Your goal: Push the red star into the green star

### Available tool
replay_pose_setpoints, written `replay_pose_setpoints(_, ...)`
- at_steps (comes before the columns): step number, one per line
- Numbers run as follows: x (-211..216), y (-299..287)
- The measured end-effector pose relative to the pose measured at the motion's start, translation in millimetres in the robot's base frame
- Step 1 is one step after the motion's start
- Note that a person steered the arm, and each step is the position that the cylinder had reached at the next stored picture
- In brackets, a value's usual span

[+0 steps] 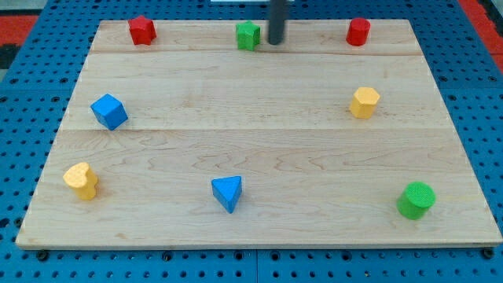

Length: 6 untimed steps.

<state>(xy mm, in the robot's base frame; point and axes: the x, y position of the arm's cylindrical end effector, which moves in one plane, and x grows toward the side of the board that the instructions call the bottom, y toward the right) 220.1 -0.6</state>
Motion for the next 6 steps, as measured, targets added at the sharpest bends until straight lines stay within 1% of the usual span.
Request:
replay_pose_setpoints(1,-21.2,-24.8)
replay_pose_setpoints(2,-21.2,-18.2)
replay_pose_setpoints(3,-11.8,-45.5)
replay_pose_setpoints(4,45.3,-79.1)
replay_pose_setpoints(5,70.4,-173.0)
replay_pose_setpoints(6,26.1,-274.5)
